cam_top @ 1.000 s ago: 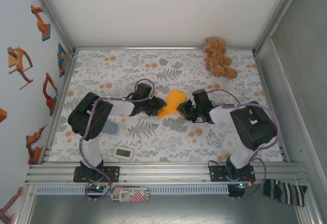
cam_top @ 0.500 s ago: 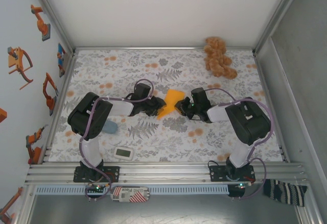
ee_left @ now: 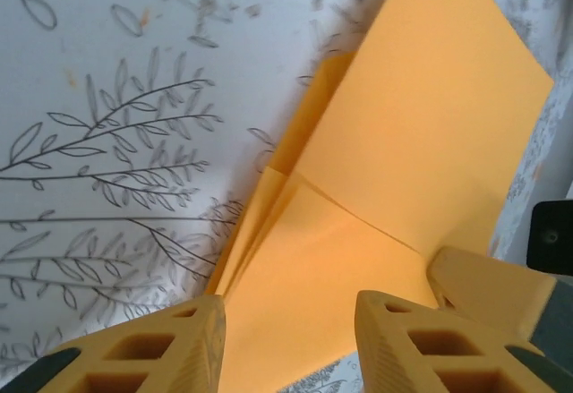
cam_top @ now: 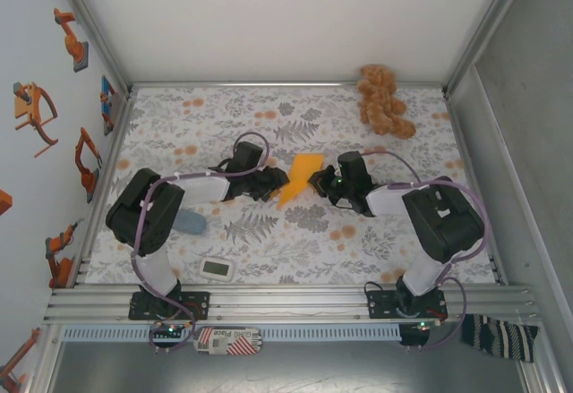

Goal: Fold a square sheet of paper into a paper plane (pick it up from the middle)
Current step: Fold the wing for the fifth time at the center of the table.

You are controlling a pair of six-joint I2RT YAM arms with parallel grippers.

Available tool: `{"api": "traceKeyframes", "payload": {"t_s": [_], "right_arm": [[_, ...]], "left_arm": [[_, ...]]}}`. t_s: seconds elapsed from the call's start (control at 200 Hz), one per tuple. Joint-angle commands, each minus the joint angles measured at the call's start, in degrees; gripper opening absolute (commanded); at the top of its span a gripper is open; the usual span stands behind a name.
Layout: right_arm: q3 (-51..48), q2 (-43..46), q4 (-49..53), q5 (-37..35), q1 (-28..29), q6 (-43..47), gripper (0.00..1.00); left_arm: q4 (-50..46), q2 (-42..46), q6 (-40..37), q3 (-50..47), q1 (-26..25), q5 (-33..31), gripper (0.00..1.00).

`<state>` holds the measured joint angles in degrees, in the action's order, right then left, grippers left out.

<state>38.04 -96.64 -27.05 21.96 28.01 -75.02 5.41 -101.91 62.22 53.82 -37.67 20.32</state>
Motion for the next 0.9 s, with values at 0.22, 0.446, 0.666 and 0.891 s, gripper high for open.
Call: {"api": "traceKeyframes", "payload": {"t_s": [0.22,0.446,0.666,0.891], "right_arm": [[1.1,6.5,10.8,-4.8,0.1,2.2,0.0],[2.3,7.0,13.2,-3.7,-0.8,1.0,0.0],[3.4,6.7,14.2,-2.3,-1.4,-0.9,0.0],[4.2,6.8,15.0,-1.3,-1.9,-2.2,0.0]], "left_arm": [[-8.4,4.0,-29.4,4.2,-7.2,-13.4,0.58],[0.0,4.2,-39.9,0.1,-8.7,-13.7,0.62],[2.4,2.5,-50.1,0.4,-12.3,-17.8,0.65],[4.8,-0.2,-57.7,1.0,-14.5,-21.6,0.6]]}}
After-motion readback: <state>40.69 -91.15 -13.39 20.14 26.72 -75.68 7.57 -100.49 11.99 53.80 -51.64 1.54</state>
